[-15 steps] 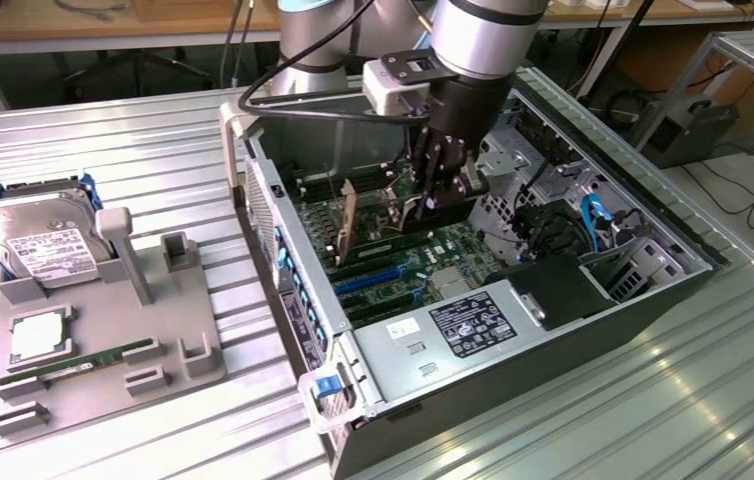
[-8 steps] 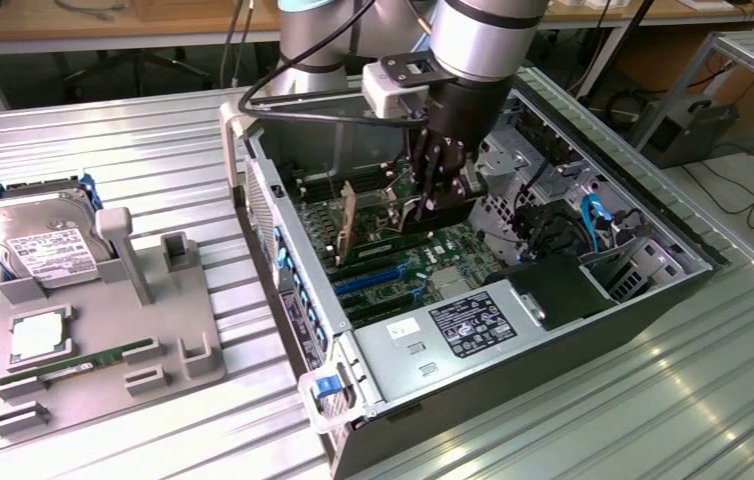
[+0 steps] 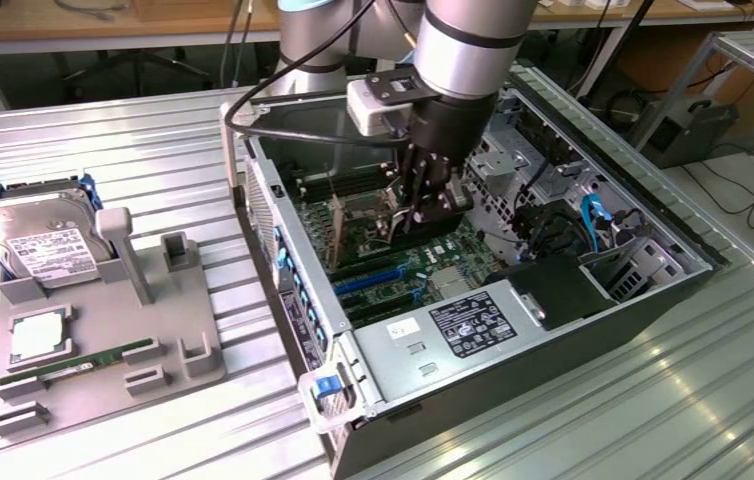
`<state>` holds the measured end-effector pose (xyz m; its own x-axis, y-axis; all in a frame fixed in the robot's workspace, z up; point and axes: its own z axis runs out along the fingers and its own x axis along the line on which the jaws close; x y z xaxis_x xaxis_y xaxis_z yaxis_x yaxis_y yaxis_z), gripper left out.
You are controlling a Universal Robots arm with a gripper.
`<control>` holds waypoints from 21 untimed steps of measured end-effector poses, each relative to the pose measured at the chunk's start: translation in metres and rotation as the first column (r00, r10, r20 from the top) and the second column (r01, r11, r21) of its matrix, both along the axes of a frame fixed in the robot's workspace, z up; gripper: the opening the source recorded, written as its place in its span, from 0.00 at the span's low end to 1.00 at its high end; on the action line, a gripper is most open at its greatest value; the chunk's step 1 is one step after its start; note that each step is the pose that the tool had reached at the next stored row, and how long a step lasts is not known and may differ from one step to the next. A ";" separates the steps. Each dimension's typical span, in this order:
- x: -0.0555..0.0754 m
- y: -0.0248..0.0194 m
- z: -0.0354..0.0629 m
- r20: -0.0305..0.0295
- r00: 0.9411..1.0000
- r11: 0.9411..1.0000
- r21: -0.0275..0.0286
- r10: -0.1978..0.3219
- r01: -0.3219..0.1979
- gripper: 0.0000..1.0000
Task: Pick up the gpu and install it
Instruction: 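Insert the gpu into the slot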
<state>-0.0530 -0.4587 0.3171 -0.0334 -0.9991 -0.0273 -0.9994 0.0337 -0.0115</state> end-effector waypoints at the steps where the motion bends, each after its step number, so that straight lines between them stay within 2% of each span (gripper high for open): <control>1: -0.002 -0.0001 -0.0012 0.000 1.000 1.000 0.000 0.000 0.000 0.26; 3: -0.008 -0.0002 -0.0064 0.000 1.000 1.000 0.000 0.000 0.000 0.26; 7: -0.009 -0.0002 -0.0114 0.000 1.000 1.000 0.000 0.000 0.000 0.26; 13: -0.009 -0.0002 -0.0131 0.001 1.000 1.000 0.000 0.000 0.000 0.26; 21: -0.010 -0.0002 -0.0203 0.000 1.000 1.000 -0.001 0.000 0.000 0.26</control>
<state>-0.0635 -0.4589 0.2968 -0.0334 -0.9991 -0.0266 -0.9994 0.0337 -0.0120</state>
